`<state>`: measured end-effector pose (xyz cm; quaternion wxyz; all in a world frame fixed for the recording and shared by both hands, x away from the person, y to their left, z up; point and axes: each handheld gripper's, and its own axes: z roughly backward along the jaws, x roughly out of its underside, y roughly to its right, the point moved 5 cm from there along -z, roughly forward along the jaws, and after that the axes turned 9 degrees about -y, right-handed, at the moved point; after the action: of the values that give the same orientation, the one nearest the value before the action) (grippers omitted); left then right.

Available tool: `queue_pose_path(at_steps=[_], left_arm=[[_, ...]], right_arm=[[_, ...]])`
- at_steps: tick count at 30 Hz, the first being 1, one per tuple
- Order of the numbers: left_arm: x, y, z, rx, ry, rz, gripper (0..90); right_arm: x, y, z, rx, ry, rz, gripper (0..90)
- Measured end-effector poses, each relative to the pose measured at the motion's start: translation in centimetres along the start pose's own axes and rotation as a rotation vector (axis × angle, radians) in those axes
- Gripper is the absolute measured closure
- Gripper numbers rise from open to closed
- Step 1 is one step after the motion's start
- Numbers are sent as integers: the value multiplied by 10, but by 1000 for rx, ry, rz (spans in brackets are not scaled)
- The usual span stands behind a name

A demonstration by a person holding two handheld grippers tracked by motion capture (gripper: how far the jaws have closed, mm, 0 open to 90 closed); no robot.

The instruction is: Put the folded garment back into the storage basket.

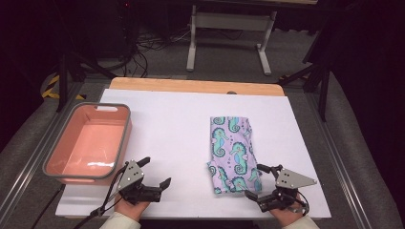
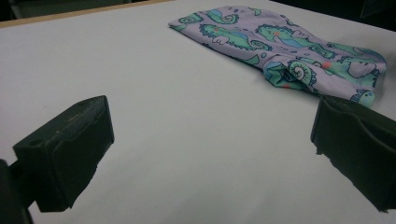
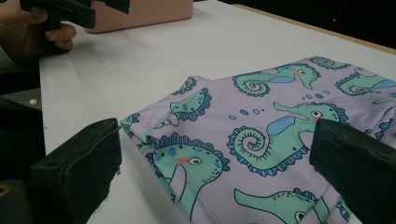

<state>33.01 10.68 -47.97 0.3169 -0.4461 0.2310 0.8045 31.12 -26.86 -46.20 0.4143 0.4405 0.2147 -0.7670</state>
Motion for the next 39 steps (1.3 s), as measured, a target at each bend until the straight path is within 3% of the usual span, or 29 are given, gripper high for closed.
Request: queue_pose_path(at_steps=[17, 25, 28, 31, 33, 39], left_arm=[[0, 2, 0, 7, -8, -8, 39], [-4, 4, -4, 12, -74, -69, 124], [-6, 4, -4, 30, -70, -62, 136], [-14, 2, -4, 93, -63, 3, 138], [-20, 2, -5, 117, -53, 24, 138], [-35, 3, -10, 116, -83, -26, 136]], right_arm=[[-1, -3, 0, -6, -2, 18, 27], [-1, -2, 2, 4, -3, 21, 27], [0, -1, 2, 5, -5, 21, 27], [0, -2, 1, 2, -8, 20, 28], [0, -2, 0, 1, -11, 20, 29], [0, -1, 1, 1, -12, 19, 30]])
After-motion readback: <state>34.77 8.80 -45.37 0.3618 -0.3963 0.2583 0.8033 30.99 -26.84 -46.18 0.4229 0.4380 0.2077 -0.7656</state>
